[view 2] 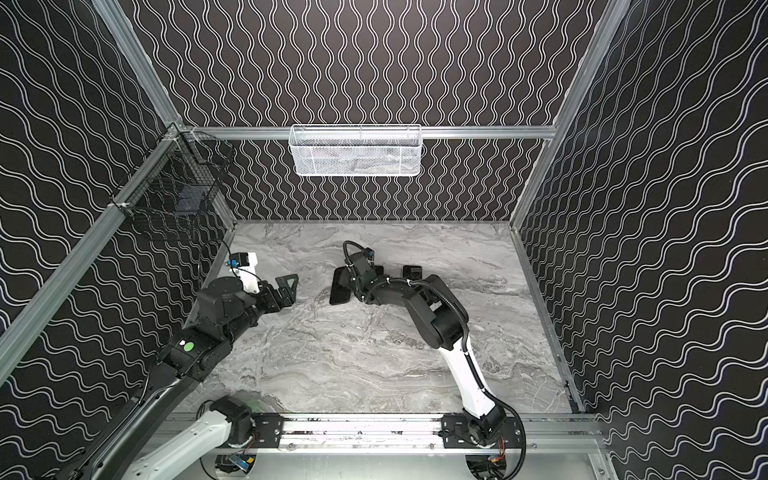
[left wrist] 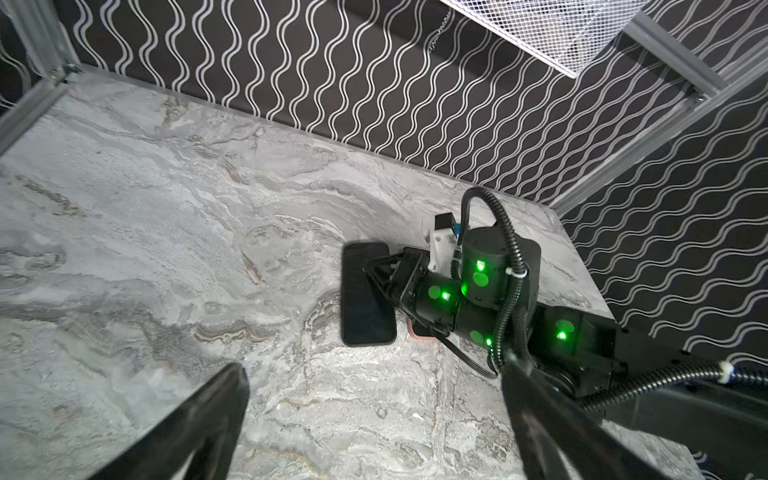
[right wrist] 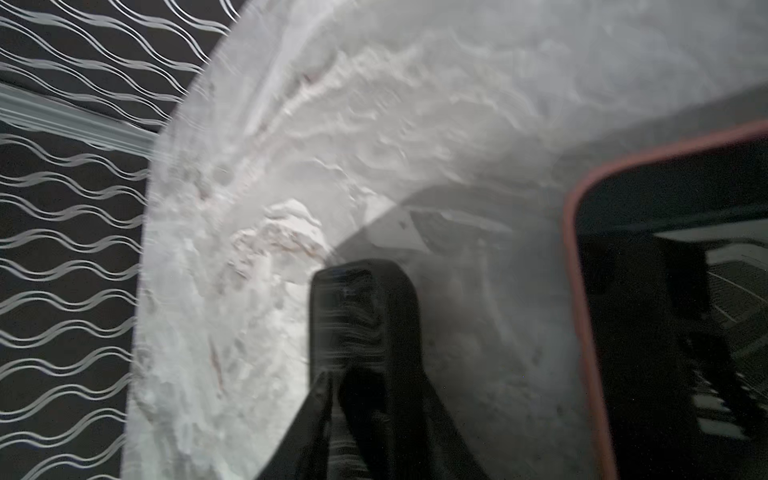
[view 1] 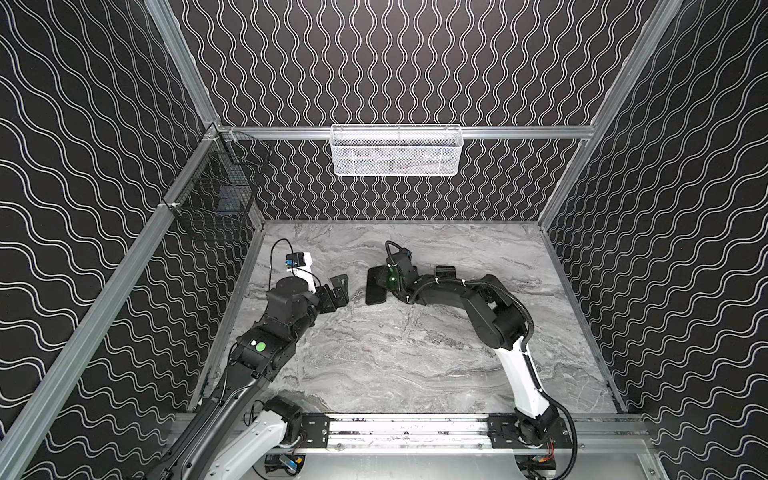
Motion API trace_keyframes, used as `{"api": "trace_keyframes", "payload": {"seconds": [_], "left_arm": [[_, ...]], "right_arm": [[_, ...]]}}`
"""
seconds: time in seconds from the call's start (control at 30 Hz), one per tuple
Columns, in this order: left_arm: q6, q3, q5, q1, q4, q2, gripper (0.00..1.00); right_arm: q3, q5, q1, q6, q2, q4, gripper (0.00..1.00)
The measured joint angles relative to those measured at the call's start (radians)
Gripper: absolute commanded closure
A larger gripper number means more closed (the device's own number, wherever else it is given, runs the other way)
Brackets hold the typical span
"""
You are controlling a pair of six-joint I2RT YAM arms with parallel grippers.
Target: Put the phone into the phone case
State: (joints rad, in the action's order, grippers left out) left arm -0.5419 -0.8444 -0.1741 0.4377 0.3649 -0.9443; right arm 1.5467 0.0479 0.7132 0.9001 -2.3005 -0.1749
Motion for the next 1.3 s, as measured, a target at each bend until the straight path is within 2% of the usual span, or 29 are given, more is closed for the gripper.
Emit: {"api": "trace_keyframes", "payload": {"seconds": [0.07, 0.27, 0.37, 0.47, 0.63, 0.77, 0.9, 0.97, 1.03, 1.13, 1.3], "left_arm": [[0.001, -0.020, -0.044, -0.001, 0.018, -0.018, 0.02], [0.003, -0.069, -0.201, -0.007, 0.096, -0.100, 0.02], [0.021, -0.061, -0.267, -0.023, 0.114, -0.115, 0.01], [0.048, -0.003, -0.351, -0.039, 0.076, -0.099, 0.02], [0.156, 0.230, -0.540, -0.060, -0.138, -0.029, 0.02], [0.293, 0.423, -0.609, -0.115, -0.404, -0.056, 0.02], [0.365, 0.445, -0.593, -0.186, -0.568, -0.163, 0.02], [0.377, 0.445, -0.563, -0.213, -0.641, -0.221, 0.02], [0.396, 0.445, -0.529, -0.233, -0.703, -0.283, 0.02], [0.436, 0.443, -0.481, -0.242, -0.798, -0.388, 0.02], [0.478, 0.455, -0.390, -0.265, -0.962, -0.492, 0.02]], "right_arm": [[0.008, 0.003, -0.001, -0.008, -0.001, 0.006, 0.51], [0.028, 0.032, -0.003, -0.067, 0.008, 0.048, 0.26], [0.015, 0.067, -0.003, -0.112, 0.047, 0.085, 0.21], [0.006, 0.108, -0.005, -0.171, 0.100, 0.106, 0.20], [-0.061, 0.184, -0.026, -0.281, 0.272, 0.123, 0.21], [-0.237, 0.280, -0.087, -0.401, 0.575, 0.112, 0.20], [-0.497, 0.346, -0.271, -0.458, 0.922, 0.018, 0.20], [-0.691, 0.403, -0.382, -0.474, 1.082, -0.038, 0.21], [-0.877, 0.438, -0.431, -0.515, 1.197, -0.093, 0.21], [-1.126, 0.540, -0.449, -0.618, 1.316, -0.225, 0.14], [-1.312, 0.706, -0.481, -0.711, 1.349, -0.392, 0.13]]}}
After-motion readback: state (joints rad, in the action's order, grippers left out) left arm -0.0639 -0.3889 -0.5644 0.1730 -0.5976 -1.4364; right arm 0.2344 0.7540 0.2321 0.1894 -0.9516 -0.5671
